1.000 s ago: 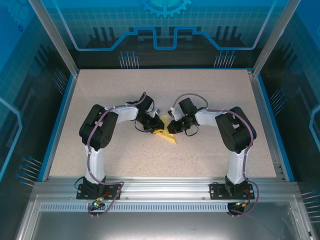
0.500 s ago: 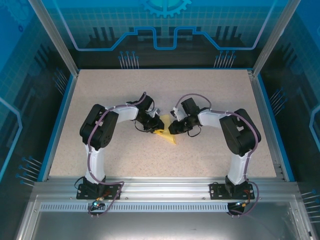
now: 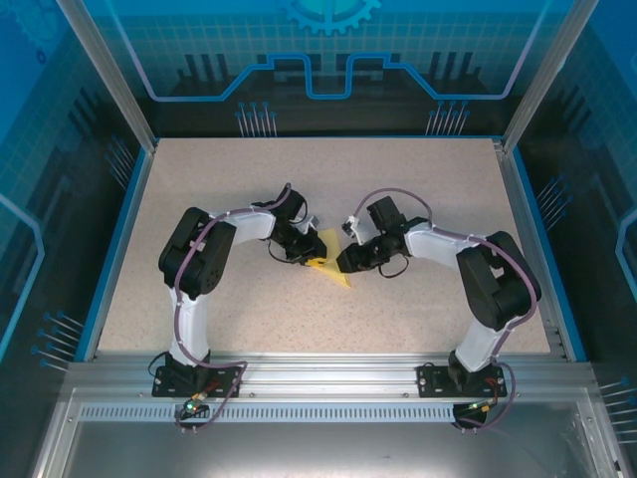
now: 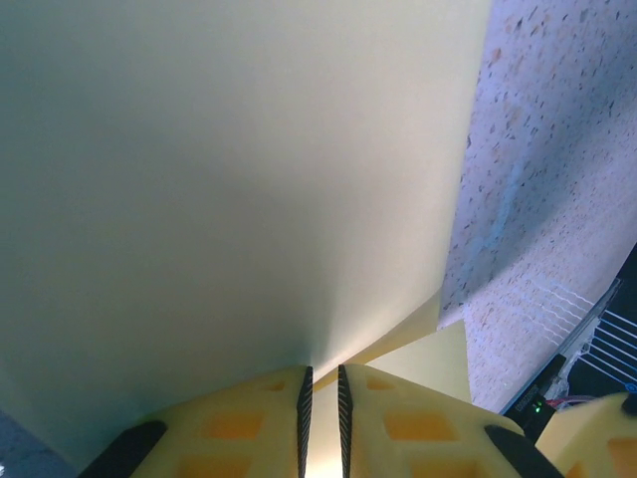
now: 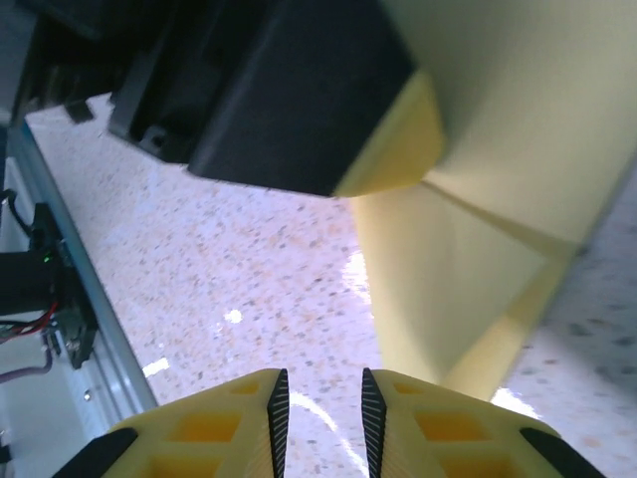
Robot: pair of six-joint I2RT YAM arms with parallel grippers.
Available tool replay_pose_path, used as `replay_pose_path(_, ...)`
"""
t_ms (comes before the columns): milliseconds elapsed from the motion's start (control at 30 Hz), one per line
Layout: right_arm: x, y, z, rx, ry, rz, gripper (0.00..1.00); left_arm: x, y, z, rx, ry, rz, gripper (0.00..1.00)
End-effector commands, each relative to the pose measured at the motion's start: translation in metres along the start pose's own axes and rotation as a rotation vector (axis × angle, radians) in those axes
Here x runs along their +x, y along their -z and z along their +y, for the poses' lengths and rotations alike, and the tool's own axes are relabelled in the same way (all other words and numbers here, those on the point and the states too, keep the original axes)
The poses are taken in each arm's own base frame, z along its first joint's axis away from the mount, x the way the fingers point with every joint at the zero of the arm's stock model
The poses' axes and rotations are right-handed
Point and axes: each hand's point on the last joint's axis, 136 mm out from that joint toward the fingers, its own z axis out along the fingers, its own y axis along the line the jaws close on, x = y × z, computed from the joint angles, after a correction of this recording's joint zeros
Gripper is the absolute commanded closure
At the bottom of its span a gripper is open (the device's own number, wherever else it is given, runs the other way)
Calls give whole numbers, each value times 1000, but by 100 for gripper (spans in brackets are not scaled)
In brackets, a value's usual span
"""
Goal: Fold a paper plane with a square sheet of paper (fold left side to right side)
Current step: Third fold the triangle at the center of the table.
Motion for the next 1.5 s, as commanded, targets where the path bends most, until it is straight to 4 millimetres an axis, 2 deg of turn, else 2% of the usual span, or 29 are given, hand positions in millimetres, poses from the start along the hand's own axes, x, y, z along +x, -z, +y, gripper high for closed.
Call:
replay_pose_path(0,10,-9,16,-43,3,57,72,0,-15,30,-97,26,7,80)
replay_pose_path(167,13,-21,16,-21,14,103,72,-1,-14,29,-96,22,6,81)
replay_pose_path(333,16,-29,7,31,12,134,72,-2,-14,28,-98,20,4,80)
replay_pose_path(767,13,-32,-16,147,11,157,72,-2,-15,29,-100,21,7,81)
replay_pose_path(1467,18,-38,-28,171,-13,183,73,-4,-13,28,-102,16,3,81)
